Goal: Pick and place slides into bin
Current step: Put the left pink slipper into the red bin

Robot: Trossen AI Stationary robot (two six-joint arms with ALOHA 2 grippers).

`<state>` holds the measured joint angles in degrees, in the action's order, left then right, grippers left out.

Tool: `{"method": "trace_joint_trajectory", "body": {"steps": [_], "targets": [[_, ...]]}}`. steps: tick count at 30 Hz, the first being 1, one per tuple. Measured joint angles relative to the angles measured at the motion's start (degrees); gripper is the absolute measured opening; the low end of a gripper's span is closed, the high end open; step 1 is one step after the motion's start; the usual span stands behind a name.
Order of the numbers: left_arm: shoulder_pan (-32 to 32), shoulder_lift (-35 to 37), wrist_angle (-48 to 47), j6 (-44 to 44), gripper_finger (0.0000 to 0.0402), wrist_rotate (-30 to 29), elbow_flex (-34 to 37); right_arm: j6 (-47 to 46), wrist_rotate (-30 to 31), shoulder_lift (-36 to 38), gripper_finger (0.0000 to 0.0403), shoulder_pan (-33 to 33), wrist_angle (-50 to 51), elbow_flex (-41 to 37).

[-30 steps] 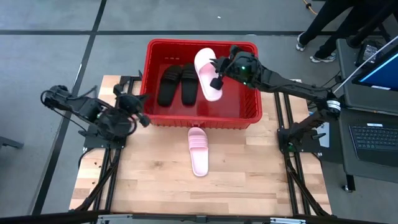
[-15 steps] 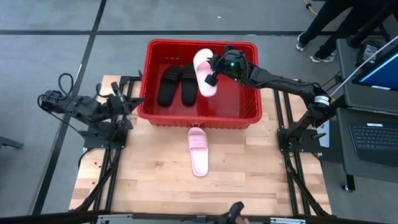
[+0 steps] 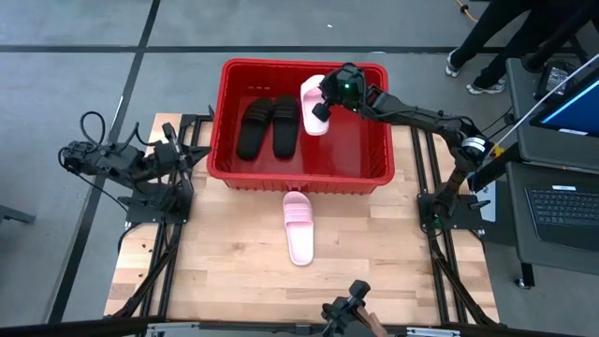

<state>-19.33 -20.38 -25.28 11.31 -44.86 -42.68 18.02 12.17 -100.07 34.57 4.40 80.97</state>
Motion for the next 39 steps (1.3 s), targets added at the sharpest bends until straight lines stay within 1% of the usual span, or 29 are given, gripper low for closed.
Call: {"method": "trace_joint_trajectory", "body": {"steps": [8,25,31,33,39], "targets": [[0.00,0.02,0.02,0.44,0.0002,-0.44,0.09,0.16,-0.26,-4.62,0.0013,0.31,0.58,0.00],[0.00,0.00,-0.14,0.44,0.0002,-0.59,0.09,0.09,-0.24,-10.91,0.0013,1.71,1.44,0.00],[0.00,-0.02,-0.14,0.37,0.0002,-0.59,0.09,-1.86,-0.11,-12.11,0.0013,2.21,1.35,0.00],[0.00,-0.02,-0.14,0.42,0.0002,-0.60,0.09,-2.54,-0.07,-12.11,0.0013,2.21,-0.08,0.00],[0.00,-0.02,-0.14,0.42,0.0002,-0.61,0.09,-2.49,-0.22,-12.33,0.0013,2.44,0.02,0.04]]}}
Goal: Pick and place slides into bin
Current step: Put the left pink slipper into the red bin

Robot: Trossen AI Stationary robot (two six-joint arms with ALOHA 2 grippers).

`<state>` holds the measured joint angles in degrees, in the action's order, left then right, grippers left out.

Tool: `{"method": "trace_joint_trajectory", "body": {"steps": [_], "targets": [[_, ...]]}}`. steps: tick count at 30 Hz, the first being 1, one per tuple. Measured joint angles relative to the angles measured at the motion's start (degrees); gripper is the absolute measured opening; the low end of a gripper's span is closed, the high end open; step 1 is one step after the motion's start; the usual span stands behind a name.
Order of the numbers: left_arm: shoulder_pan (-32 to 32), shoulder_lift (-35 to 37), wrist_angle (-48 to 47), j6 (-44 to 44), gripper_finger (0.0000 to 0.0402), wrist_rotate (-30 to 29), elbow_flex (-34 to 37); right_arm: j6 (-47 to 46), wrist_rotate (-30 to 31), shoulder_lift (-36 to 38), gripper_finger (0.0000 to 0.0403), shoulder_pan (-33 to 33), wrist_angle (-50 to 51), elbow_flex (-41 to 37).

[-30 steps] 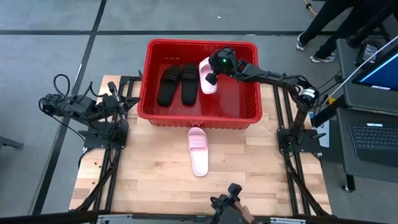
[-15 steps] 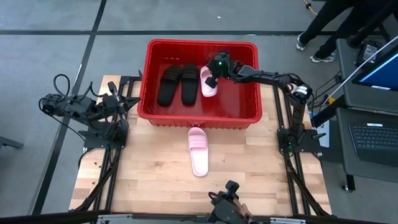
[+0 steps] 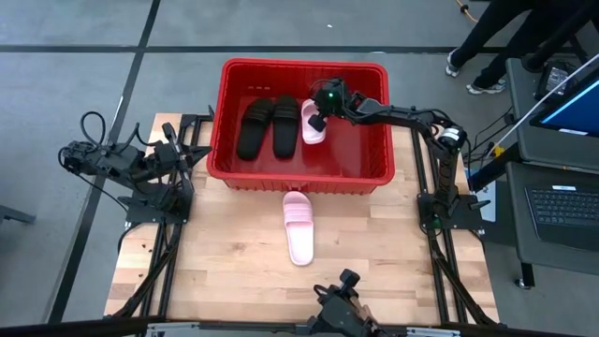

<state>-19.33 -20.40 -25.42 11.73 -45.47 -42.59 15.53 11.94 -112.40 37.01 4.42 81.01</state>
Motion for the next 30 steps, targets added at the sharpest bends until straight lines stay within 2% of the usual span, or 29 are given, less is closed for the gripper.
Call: {"method": "trace_joint_trajectory", "body": {"steps": [14,22,30], "targets": [[0.00,0.00,0.00,-0.43,0.0002,0.07,0.00,0.09,0.01,-2.18,0.0013,0.21,-0.01,0.00],[0.00,0.00,-0.01,-0.44,0.0002,0.17,-0.02,-0.04,0.04,-2.21,0.0048,0.62,2.33,0.00],[0.00,0.00,-0.01,-0.44,0.0002,0.22,-0.02,0.73,0.00,-2.21,0.0055,0.73,3.17,0.00]]}}
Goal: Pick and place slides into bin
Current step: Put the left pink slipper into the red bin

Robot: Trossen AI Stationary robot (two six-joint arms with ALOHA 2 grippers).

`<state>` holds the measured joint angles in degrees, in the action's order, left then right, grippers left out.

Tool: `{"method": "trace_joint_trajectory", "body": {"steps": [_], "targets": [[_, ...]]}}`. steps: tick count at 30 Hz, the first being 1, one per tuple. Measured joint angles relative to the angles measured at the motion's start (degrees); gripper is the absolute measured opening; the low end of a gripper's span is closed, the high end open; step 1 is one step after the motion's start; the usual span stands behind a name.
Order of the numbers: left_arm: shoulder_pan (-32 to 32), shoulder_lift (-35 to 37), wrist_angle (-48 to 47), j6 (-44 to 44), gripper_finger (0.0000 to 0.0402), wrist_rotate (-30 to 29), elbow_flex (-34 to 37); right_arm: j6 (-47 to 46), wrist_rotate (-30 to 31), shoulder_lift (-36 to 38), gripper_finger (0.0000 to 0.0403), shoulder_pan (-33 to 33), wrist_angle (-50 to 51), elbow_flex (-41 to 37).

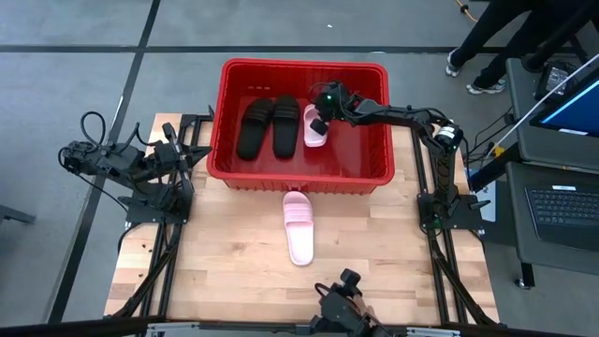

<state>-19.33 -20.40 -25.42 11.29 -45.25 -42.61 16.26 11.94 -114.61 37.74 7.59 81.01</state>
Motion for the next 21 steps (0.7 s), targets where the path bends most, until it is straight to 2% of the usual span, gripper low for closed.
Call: {"method": "trace_joint_trajectory", "body": {"steps": [11,21], "targets": [[0.00,0.00,0.00,0.00,0.0002,0.02,0.00,2.25,-2.43,0.00,0.0025,0.15,2.81,0.00],[0.00,0.00,0.01,0.00,0.0002,0.07,0.00,3.57,-3.50,-0.70,0.0036,0.30,3.96,0.00]]}}
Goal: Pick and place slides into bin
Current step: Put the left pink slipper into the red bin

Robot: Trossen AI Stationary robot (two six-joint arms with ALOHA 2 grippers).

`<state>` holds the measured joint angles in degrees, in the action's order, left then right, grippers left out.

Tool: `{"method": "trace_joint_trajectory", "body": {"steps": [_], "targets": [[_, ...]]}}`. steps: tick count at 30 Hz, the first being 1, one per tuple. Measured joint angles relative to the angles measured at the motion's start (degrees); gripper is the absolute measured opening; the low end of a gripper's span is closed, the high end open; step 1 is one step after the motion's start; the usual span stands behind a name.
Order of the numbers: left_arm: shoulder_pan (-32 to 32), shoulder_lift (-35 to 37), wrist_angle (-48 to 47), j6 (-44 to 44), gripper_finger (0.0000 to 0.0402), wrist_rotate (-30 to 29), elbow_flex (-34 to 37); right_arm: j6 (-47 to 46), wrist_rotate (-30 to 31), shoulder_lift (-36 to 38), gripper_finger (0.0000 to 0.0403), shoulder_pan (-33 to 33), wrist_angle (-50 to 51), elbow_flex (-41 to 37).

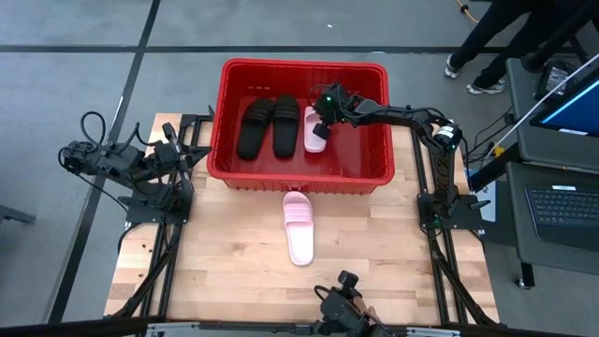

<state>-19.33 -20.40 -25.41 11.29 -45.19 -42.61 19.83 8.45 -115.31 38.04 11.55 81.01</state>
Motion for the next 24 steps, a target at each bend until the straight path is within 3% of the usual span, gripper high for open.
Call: {"method": "trace_joint_trajectory", "body": {"steps": [11,24], "targets": [[0.00,0.00,0.40,-0.01,0.0002,1.15,0.00,2.09,-0.40,0.00,0.0047,-0.03,1.66,0.00],[-0.02,0.00,0.42,-0.02,0.0002,3.15,0.00,-1.59,-1.67,0.03,0.0169,-0.09,4.50,0.04]]}}
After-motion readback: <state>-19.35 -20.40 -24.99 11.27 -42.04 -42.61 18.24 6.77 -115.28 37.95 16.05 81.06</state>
